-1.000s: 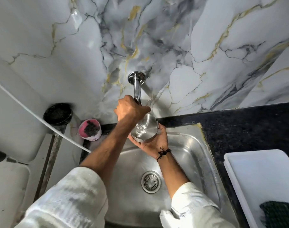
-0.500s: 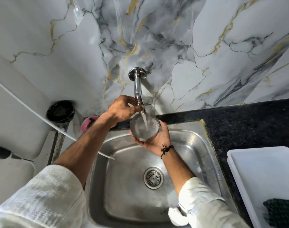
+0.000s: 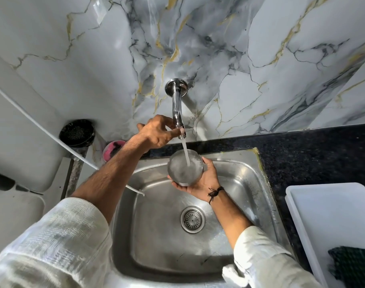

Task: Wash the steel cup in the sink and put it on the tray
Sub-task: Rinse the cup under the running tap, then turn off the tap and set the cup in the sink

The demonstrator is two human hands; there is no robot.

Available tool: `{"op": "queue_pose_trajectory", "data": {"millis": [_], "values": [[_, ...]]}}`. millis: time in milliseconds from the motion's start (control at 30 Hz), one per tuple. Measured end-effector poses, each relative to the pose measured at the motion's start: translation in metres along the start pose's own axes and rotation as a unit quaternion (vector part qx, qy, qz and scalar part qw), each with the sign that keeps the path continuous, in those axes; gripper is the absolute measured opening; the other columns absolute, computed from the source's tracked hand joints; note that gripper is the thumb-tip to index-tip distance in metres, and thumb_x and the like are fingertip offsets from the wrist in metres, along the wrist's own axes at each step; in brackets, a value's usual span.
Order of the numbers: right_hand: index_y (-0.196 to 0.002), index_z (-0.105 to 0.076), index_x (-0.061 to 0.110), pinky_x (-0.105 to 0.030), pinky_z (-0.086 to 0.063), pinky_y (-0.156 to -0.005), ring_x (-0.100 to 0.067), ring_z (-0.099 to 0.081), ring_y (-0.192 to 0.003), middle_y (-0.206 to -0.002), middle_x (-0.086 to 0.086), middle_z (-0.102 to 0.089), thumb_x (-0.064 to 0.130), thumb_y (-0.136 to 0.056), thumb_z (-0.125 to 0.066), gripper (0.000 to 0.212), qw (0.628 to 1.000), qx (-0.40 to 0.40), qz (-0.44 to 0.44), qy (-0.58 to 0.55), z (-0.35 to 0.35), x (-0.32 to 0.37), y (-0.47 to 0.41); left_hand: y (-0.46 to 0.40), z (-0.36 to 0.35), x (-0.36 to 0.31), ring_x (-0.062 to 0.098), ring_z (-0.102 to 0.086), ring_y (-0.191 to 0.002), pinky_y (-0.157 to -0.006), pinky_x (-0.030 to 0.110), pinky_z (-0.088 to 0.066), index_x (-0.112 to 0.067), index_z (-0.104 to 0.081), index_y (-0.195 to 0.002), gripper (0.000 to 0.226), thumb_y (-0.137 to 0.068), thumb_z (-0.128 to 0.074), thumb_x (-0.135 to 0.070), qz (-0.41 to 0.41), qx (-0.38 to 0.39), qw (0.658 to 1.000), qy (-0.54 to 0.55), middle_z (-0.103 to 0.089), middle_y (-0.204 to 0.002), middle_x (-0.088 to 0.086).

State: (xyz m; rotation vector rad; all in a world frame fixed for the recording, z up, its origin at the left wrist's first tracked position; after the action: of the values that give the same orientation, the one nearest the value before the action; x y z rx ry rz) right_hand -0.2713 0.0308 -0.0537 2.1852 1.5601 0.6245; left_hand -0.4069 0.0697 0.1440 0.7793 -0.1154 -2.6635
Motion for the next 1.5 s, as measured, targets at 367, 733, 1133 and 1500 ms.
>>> {"op": "queue_pose_trajectory", "data": {"millis": [367, 733, 1133, 1500], "values": [[-0.159, -0.045, 0.012, -0.058, -0.05, -0.102, -0.048, -0.037, -0.155, -0.166, -0.025, -0.043, 0.063, -0.085, -0.061, 0.092, 0.998, 0.042, -0.007, -0.035, -0.023, -0.002, 0.0, 0.003, 0.005, -0.015, 0.03, -0.064, -0.093, -0.102, 0.054, -0.034, -0.017, -0.068, -0.088, 0.056, -0.088, -0.06, -0.072, 0.032, -0.141, 0.978, -0.152, -0.071, -0.088, 0.005], [-0.153, -0.054, 0.014, -0.059, -0.051, -0.103, -0.053, -0.045, -0.149, -0.158, -0.027, -0.052, 0.061, -0.082, -0.064, 0.086, 1.0, 0.003, -0.012, -0.022, 0.002, -0.005, 0.015, 0.008, 0.003, -0.014, 0.03, -0.063, -0.083, -0.105, 0.053, -0.037, -0.016, -0.068, -0.087, 0.056, -0.086, -0.063, -0.072, 0.076, -0.154, 0.976, -0.135, -0.071, -0.085, 0.007], [-0.103, -0.081, 0.037, -0.054, -0.061, -0.098, -0.033, -0.075, -0.108, -0.128, -0.013, -0.077, 0.056, -0.082, -0.076, 0.029, 0.94, -0.152, 0.026, 0.303, 0.031, 0.01, 0.047, 0.045, -0.013, 0.01, 0.031, -0.07, -0.091, -0.1, 0.054, -0.051, -0.018, -0.075, -0.095, 0.048, -0.096, -0.055, -0.062, 0.069, -0.165, 0.983, -0.026, -0.077, -0.1, 0.007], [-0.133, -0.052, 0.043, -0.039, -0.05, -0.106, -0.03, -0.053, -0.124, -0.13, -0.005, -0.054, 0.069, -0.048, -0.086, 0.095, 0.458, -0.2, 0.291, 0.816, -0.026, 0.044, 0.099, 0.103, -0.08, 0.074, 0.034, -0.071, -0.106, -0.103, 0.056, -0.05, -0.019, -0.076, -0.102, 0.027, -0.099, -0.063, -0.042, 0.122, -0.082, 0.989, 0.032, -0.08, -0.106, 0.01]]}}
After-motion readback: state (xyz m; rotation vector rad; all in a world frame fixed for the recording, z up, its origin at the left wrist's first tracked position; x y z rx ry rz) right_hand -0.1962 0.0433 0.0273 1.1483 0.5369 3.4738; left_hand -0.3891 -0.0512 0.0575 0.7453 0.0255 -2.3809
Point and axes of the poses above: each hand's wrist, its own y-axis away from the middle knuckle, its own z-axis out of the back of the hand, x = y × z, the point moved 8 cm from there along -y, towards the middle knuckle
